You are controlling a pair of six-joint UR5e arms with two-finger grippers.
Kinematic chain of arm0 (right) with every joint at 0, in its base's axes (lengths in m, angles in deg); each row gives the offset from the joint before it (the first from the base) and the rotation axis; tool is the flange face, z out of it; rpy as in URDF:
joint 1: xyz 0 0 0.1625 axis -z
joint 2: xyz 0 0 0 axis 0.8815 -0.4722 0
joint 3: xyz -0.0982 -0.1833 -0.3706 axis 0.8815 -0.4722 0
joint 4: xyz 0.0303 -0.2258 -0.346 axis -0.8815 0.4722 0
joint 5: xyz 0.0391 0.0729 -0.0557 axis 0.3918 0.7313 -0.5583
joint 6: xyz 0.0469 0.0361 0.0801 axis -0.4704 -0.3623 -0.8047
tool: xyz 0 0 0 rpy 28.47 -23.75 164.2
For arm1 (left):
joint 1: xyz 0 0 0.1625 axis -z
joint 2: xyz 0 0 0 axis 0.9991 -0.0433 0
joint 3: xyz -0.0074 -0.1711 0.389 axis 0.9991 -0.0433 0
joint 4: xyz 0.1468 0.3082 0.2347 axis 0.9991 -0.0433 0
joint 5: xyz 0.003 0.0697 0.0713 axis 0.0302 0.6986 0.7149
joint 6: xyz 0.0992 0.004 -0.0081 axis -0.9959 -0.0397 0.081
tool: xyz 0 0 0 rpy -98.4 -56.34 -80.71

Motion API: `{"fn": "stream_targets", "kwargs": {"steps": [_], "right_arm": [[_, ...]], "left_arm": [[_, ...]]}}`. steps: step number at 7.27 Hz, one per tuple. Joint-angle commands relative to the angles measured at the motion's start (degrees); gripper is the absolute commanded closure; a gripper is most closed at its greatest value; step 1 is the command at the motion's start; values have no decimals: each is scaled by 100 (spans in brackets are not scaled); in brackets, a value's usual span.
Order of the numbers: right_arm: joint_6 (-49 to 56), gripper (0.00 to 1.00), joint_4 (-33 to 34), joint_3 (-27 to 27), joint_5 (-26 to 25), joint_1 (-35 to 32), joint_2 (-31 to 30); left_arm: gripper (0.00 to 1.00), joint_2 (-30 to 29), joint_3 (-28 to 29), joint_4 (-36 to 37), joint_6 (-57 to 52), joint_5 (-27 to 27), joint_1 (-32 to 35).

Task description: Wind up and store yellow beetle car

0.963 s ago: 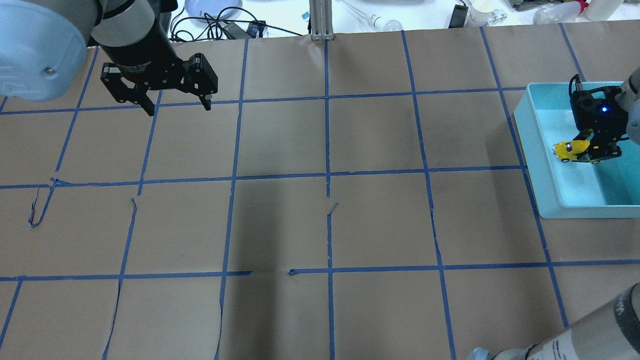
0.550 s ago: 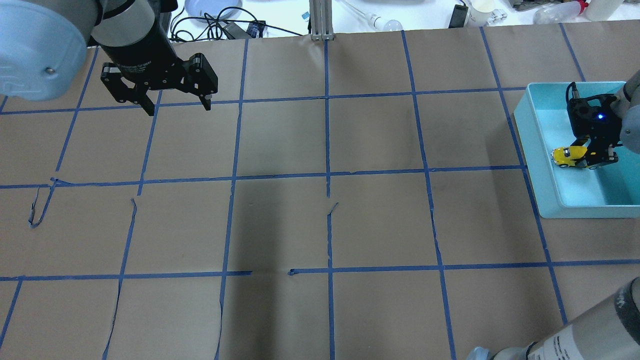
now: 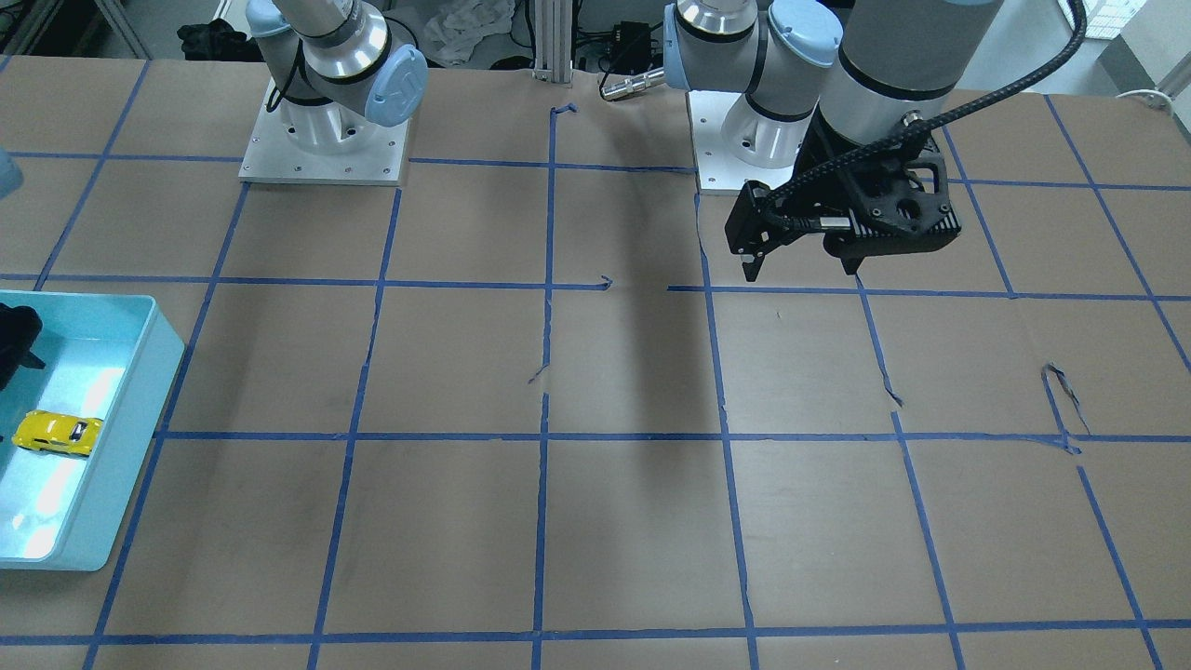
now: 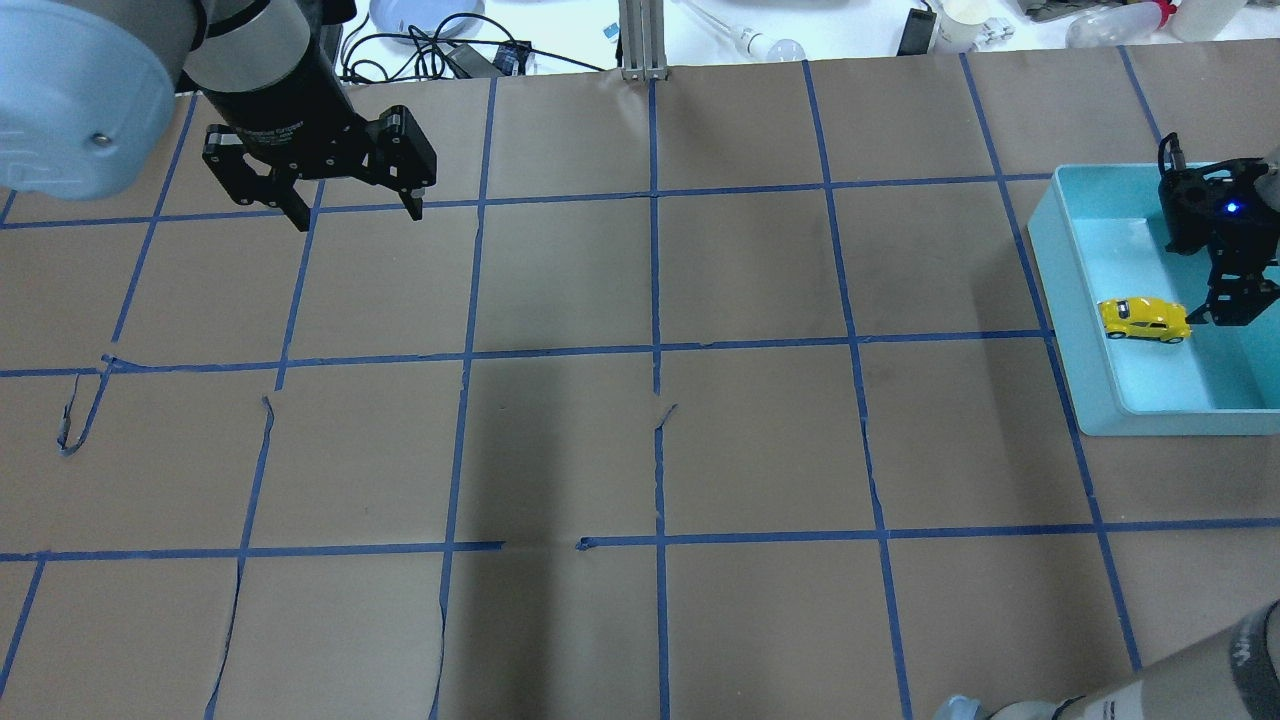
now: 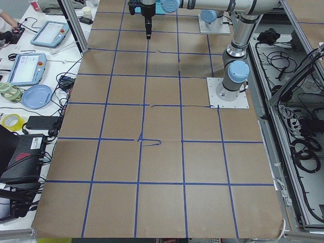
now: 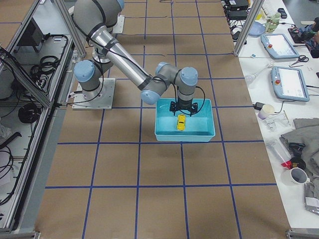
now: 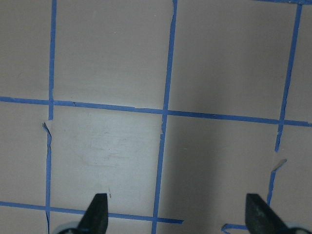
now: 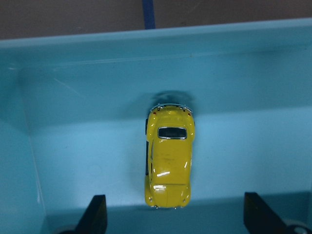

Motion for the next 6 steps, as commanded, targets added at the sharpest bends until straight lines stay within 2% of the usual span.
{"fn": "stream_targets", "kwargs": {"steps": [1,3,4,5,6], "right_arm": [[-49,0,-1668,-743,-7,-21,-724],[-93,0,-3252,-1824,-24,-21,-936],[-102,0,-3720,-2134,-25,-21,-1007],[-137,0,-3829,-2137,-25,-21,-1068],[-772,0,-3978,-2154,36,-21,-1104]], "left_arm": [[0,0,-7,0,-9,7,0],[0,8,2,-9,-9,7,0],[0,9,-7,-9,-9,7,-9],[0,9,2,-9,-18,7,-17],[0,9,-7,-9,-18,7,-26]]}}
